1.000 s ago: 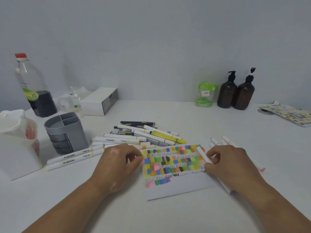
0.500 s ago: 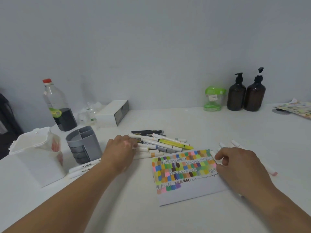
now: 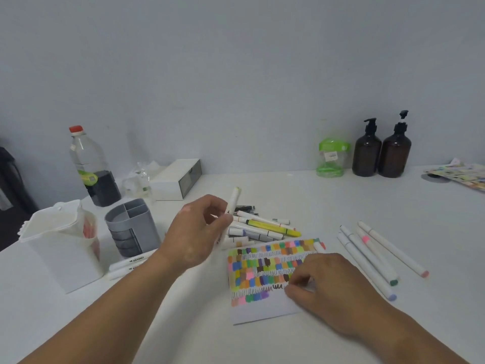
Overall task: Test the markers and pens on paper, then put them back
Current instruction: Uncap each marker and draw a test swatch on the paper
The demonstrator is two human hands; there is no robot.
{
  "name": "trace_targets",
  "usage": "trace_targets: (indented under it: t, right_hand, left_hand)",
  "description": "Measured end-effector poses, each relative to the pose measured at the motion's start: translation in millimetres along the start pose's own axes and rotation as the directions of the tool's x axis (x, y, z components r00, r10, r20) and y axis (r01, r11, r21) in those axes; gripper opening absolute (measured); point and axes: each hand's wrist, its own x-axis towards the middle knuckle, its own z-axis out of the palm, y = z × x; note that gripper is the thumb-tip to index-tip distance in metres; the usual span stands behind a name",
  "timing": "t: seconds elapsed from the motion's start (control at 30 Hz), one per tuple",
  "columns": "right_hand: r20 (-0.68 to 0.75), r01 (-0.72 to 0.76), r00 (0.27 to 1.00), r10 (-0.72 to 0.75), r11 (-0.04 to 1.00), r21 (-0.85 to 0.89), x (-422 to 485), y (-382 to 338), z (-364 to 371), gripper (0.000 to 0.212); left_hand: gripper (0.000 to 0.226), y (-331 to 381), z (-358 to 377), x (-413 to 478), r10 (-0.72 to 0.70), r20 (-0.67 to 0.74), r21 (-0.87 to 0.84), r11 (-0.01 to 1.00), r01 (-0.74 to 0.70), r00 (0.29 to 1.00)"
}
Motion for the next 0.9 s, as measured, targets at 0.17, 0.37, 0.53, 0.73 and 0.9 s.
trace_targets:
  t: [0.17,0.37,0.53,0.73,0.9]
  right_hand:
    - [-0.022,-0.129,0.991,0.13,0.991,0.034,-1.7,0.4,-8.4,0.02]
    - [-0.083,-0.125,0.988,0.132,0.989,0.084,0.2,0.8,-4.5,0.013]
    - [-0.073,-0.009,0.996,0.055,0.854,0.521,0.9,-3.2,-1.3,0.053]
    - [-0.192,0.048,0.967,0.169,0.616,0.786,9.8,2.0,0.5,0.027]
    - [-0.146,0.025,0.965,0.217,0.478,0.878,13.8,8.7,6.0,0.014]
  left_hand:
    - [0.014,-3.6,19.7,-20.4,-0.236,0.344,-0.704,0.576,0.416,0.909]
    - [0.01,-8.2,52.3,-34.1,-0.248,0.541,-0.77,0.24,0.592,0.804]
    - [0.018,-18.1,49.0,-35.1,-0.168,0.563,-0.796,0.152,0.585,0.809]
    - [0.016,-10.5,41.0,-39.0,-0.065,0.427,-0.718,0.582,0.382,0.902]
    - [0.021,-1.7,40.1,-53.7,0.207,0.316,-0.16,0.974,-0.163,0.926]
